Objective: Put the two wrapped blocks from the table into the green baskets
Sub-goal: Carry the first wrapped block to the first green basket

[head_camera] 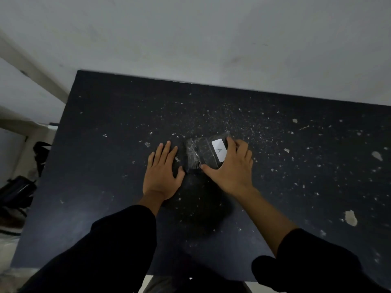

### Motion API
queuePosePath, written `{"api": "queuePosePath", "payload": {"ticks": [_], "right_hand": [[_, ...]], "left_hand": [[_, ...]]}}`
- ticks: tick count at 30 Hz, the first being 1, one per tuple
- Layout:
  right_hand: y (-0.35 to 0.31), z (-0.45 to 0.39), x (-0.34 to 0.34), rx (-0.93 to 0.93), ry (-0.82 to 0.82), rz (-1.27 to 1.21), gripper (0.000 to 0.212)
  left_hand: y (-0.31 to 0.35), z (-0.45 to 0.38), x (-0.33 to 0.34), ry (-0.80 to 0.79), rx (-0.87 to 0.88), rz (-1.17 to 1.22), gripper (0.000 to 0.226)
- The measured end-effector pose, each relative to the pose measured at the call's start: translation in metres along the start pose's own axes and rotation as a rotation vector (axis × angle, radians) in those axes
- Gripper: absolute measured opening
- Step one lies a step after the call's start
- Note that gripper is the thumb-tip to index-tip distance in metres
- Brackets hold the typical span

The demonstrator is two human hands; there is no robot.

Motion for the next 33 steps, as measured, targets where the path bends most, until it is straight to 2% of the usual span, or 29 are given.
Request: {"api": "queuePosePath", "payload": {"ticks": [12, 18, 23, 28, 33], "right_hand": [[-0.017, -0.022, -0.003, -0.462, -0.3, 0.163, 0.107], [-0.028, -0.025, 0.001, -0.634, -0.337, 0.223, 0.105], [-0.016, -0.024, 0.002, -0.563, -0.353, 0.087, 0.112], [0.024, -0.031, -0.014, -0.181, -0.302, -0.379, 0.108], [0.037, -0.029, 0.002, -0.097, -0.411, -0.345, 0.116]], "left_hand": [[0.001, 0.001, -0.002, -0.014, 0.0, 0.018, 0.068], [0.0, 0.001, -0.002, -0.006, 0.002, 0.007, 0.068], [-0.001, 0.0, 0.0, -0.005, -0.001, 0.006, 0.068], [-0.001, 0.001, 0.0, 0.002, 0.002, 0.008, 0.067], [-0.001, 0.001, -0.001, -0.002, -0.001, 0.007, 0.068]]}}
Point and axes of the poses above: each hand's wrist, its own z-axis away from the middle knuckle, its own x-axis out of the palm, y = z × x, the point moved 9 cm from there along -z, towards the middle knuckle, and after that the axes turned 2 degrees about -y, right-handed, at the moved point
